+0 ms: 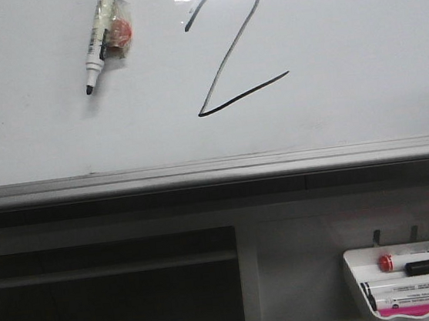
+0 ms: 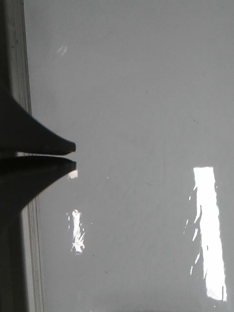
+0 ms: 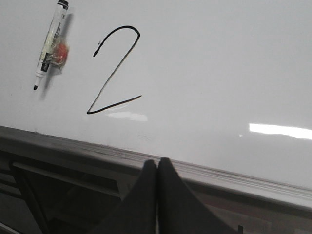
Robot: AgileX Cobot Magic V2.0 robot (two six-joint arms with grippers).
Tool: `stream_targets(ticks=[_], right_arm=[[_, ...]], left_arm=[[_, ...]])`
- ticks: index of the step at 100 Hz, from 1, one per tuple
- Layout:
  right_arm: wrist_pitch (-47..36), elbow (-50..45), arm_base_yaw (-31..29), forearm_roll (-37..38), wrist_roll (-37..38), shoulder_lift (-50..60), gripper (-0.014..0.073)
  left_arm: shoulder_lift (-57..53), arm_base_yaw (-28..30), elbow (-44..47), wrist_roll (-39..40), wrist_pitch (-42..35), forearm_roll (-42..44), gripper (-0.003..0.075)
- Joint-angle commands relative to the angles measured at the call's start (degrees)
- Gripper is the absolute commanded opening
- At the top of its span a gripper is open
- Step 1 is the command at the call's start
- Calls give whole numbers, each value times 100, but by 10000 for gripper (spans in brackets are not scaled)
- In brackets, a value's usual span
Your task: Write number 2 on whiteboard
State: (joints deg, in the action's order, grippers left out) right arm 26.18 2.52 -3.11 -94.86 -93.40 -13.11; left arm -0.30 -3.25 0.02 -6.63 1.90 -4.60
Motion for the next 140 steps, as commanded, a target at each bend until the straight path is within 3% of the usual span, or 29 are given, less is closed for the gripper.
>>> stream_targets(ticks=[1, 63, 70, 89, 94, 100, 108, 124, 140], right_arm=[[6, 137, 23, -262, -46, 12, -67], [-1037, 149, 23, -149, -46, 12, -67], [-1064, 269, 2, 955, 584, 12, -67], [-1673, 456, 2, 6097, 6036, 12, -67], [-1821, 456, 2, 7439, 7118, 42, -67], [-1979, 456, 2, 8464, 8011, 165, -67], [-2210, 377, 2, 9160, 8452, 453, -67], [-2453, -208, 2, 9335, 8603, 1135, -67], [-2563, -463, 2, 10190, 9305, 1423, -67]], left_arm=[[-149, 21, 75, 65, -437, -56, -20], [-149, 21, 75, 65, -437, -56, -20], [-149, 21, 75, 65, -437, -56, -20], [-149, 21, 75, 65, -437, -56, -20], [-149, 21, 75, 65, -437, -56, -20], [-149, 21, 75, 65, -437, -56, -20], [-149, 21, 75, 65, -437, -56, -20], [-149, 21, 75, 65, -437, -56, -20], [-149, 21, 75, 65, -437, -56, -20]])
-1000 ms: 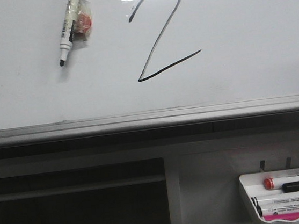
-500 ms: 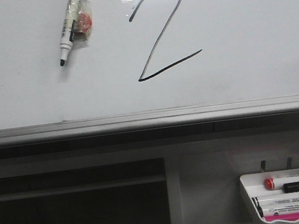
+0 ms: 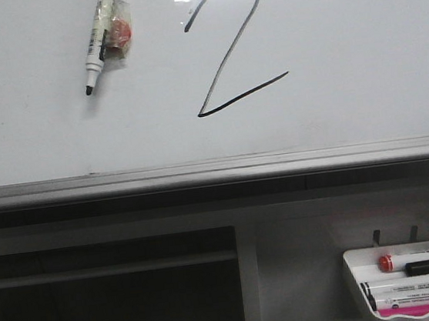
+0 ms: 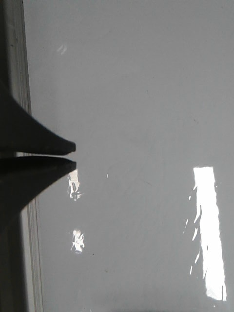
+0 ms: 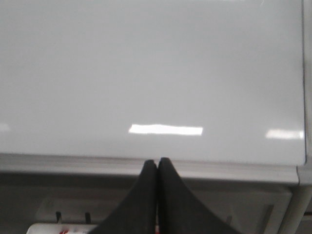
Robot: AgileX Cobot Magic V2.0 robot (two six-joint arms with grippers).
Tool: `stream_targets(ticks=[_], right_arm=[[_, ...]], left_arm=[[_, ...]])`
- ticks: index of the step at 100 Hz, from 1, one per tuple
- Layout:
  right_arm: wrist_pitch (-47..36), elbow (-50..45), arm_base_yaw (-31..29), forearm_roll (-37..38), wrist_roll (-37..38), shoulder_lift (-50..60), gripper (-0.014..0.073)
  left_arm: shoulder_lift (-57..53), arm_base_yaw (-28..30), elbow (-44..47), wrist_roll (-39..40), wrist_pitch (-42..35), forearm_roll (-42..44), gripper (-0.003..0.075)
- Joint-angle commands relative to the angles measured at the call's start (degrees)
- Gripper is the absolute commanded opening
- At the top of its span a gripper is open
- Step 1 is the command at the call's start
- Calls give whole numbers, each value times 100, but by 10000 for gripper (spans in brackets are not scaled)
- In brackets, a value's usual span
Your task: Write number 2 on whiteboard
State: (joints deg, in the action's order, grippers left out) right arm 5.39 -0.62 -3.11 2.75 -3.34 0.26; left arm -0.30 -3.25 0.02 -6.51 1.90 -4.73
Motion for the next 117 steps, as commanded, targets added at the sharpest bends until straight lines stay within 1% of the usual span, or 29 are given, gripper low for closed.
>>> stream_targets(ticks=[1, 15, 23, 33, 37, 61, 117], right_arm=[[-469, -149, 2, 412, 300, 86, -67], [-409, -161, 23, 243, 289, 128, -67], [-460, -161, 23, 159, 113, 128, -67], [-638, -161, 23, -433, -679, 128, -67], [-650, -161, 23, -489, -831, 128, -67], [-299, -161, 23, -413, -831, 128, -67], [-310, -150, 23, -413, -831, 128, -67]], left_arm=[[-149, 21, 75, 53, -437, -43, -20], [-149, 21, 75, 53, -437, -43, -20], [-149, 21, 75, 53, -437, -43, -20], [-149, 21, 75, 53, -437, -43, -20], [-149, 21, 75, 53, -437, -43, -20], [-149, 21, 75, 53, -437, -43, -20], [-149, 21, 75, 53, -437, -43, -20]])
